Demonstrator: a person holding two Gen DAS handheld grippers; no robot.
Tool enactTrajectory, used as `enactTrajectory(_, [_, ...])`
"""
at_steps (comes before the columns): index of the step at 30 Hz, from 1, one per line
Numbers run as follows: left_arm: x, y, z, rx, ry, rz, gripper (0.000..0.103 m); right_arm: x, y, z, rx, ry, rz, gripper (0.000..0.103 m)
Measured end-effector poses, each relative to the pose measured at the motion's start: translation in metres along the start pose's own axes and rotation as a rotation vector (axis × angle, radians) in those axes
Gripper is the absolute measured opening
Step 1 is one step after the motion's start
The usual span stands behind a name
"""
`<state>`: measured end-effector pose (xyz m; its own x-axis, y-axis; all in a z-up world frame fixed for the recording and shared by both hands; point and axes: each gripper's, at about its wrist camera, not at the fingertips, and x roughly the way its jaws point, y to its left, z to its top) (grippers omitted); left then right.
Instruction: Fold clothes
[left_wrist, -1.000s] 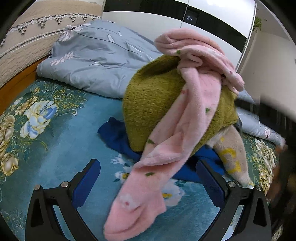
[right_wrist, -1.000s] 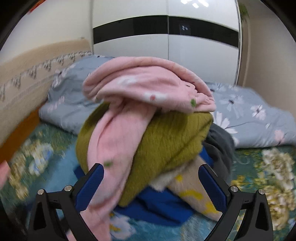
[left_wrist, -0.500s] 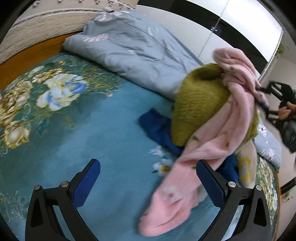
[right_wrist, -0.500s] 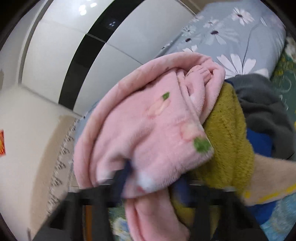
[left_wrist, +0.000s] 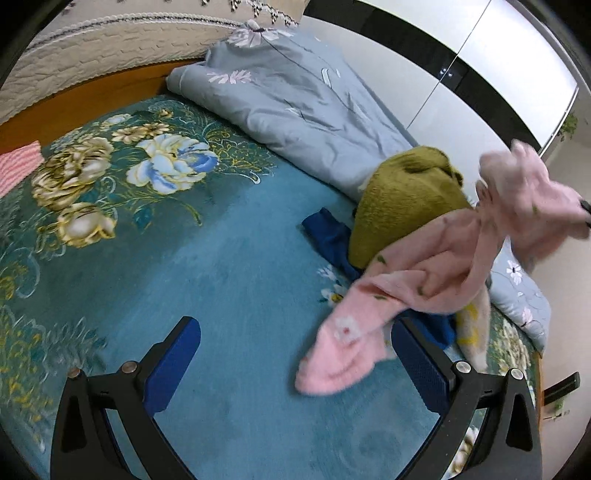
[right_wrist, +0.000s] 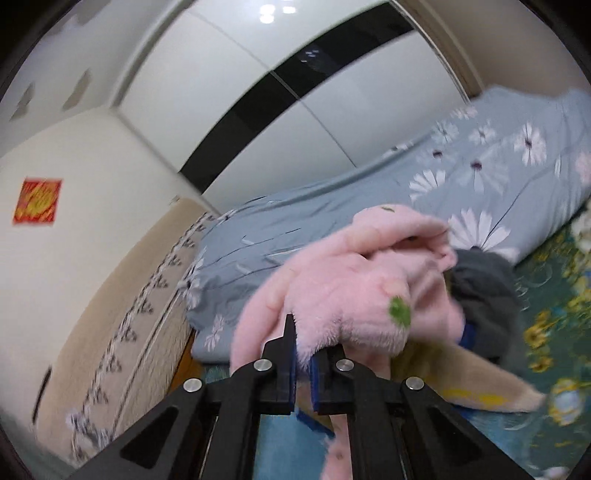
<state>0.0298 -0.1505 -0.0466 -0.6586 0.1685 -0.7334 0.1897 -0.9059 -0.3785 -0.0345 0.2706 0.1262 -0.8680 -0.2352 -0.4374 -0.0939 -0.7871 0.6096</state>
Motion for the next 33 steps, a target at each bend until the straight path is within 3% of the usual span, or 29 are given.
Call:
enactTrajectory(5, [-0.042,-0.008,-0.02,0.006,-0.005,-0.031,0.103,-0.082,-0.001,-0.041,-0.085,0.047,-0.011,0.006])
enactTrajectory(11, [-0.073,-0.026,-0.06,0.085,0.037,-0.059,0.103,-0.146,-0.057,-0.143,-0.09,0.207,-0.146,0.006])
enactTrajectory(21, [-0.081,-0.084,-0.119,0.236,0.124,-0.121,0.103,-0.203,-0.19,-0.283,0.16,0.322,-0.237,0.005])
enactTrajectory(25, [-0.065,-0.137,-0.142,0.338,0.174,-0.17,0.103,-0.212,-0.21,-0.296,0.217,0.297,-0.25,0.005])
enactTrajectory(33, [-0.013,-0.243,-0.159,0.557,0.282,-0.237,0.103,-0.21,-0.21,-0.3,0.198,0.295,-0.218,0.006])
